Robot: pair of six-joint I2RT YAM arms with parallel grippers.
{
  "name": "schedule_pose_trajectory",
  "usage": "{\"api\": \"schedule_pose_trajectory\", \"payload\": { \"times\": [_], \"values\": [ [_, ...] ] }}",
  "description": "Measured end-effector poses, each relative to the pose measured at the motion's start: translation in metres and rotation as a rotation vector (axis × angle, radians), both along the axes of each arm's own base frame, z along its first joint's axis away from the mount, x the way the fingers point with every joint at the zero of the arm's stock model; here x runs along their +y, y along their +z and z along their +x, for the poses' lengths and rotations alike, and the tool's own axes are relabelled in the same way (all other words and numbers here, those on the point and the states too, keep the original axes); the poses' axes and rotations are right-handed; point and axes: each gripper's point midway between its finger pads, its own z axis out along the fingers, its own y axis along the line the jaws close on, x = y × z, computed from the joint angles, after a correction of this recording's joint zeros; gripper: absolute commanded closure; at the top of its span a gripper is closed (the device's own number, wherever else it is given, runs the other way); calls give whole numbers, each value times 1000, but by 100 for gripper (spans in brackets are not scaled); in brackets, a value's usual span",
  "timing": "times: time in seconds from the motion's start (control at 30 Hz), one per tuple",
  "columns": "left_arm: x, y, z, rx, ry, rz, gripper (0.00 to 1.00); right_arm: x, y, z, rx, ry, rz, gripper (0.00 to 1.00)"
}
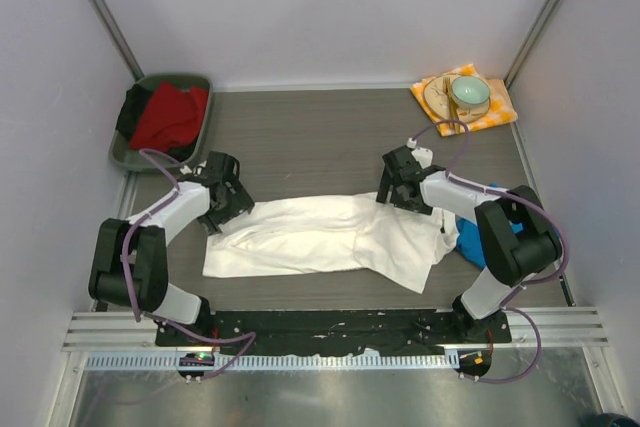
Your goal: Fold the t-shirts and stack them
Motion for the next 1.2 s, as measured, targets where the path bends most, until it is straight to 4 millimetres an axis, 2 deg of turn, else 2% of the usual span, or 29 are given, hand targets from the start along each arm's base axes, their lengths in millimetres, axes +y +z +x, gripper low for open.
{"api": "schedule_pose_trajectory", "payload": {
  "times": [0.13, 0.43, 0.6, 0.73, 0.83, 0.93, 1.03, 1.1, 1.2],
  "values": [
    [2, -17, -2, 56, 3, 35, 9, 3, 0, 8, -3, 7, -1, 2],
    [8, -20, 19, 77, 26, 103, 10, 10, -1, 35, -13, 17, -4, 2],
    [8, -19, 45, 67, 27, 130, 10, 11, -1, 65, -33, 6, -8, 2],
    [6, -17, 79, 42, 26, 140, 9, 7, 0, 90, -59, -10, -13, 2],
    [4, -13, 98, 21, 26, 139, 10, 4, 1, 101, -69, -19, -17, 2],
    [0, -6, 107, -2, 17, 128, 9, 2, 2, 104, -73, -20, -16, 2],
    [-2, 4, 107, -20, 13, 107, 9, 3, 5, 102, -76, -13, -16, 1],
    [-5, 18, 107, -47, 10, 89, 9, 8, 9, 96, -68, 7, -22, 0],
    [-8, 54, 106, -125, 6, 56, 8, 26, 22, 84, -59, 74, -31, 0]
  ]
}}
